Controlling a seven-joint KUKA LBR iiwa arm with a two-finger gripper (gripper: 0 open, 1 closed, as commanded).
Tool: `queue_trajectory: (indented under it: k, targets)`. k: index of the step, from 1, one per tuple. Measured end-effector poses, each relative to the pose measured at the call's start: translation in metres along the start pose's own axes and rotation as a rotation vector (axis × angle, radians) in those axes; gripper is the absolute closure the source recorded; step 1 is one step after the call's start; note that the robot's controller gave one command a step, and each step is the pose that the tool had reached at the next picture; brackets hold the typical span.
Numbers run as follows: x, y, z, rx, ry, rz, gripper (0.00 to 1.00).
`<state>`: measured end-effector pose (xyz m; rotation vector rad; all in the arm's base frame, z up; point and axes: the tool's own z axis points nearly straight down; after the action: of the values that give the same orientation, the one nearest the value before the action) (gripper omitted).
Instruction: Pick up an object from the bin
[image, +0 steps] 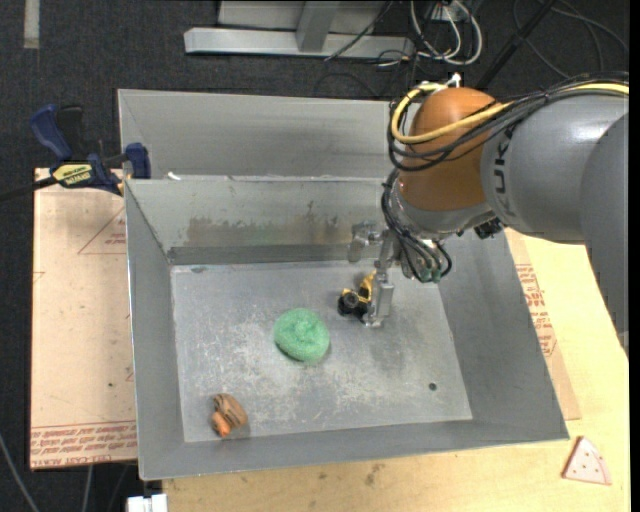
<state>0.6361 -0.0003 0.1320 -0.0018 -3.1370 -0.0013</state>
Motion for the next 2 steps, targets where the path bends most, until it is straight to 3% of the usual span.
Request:
queue_trajectory:
  k: [1, 2]
  targets:
    - [0.000, 0.000, -0.002, 0.000, -0.001, 0.000, 0.00]
    - [0.011, 0.011, 0.059, 0.000, -0.006, -0.073, 1.00]
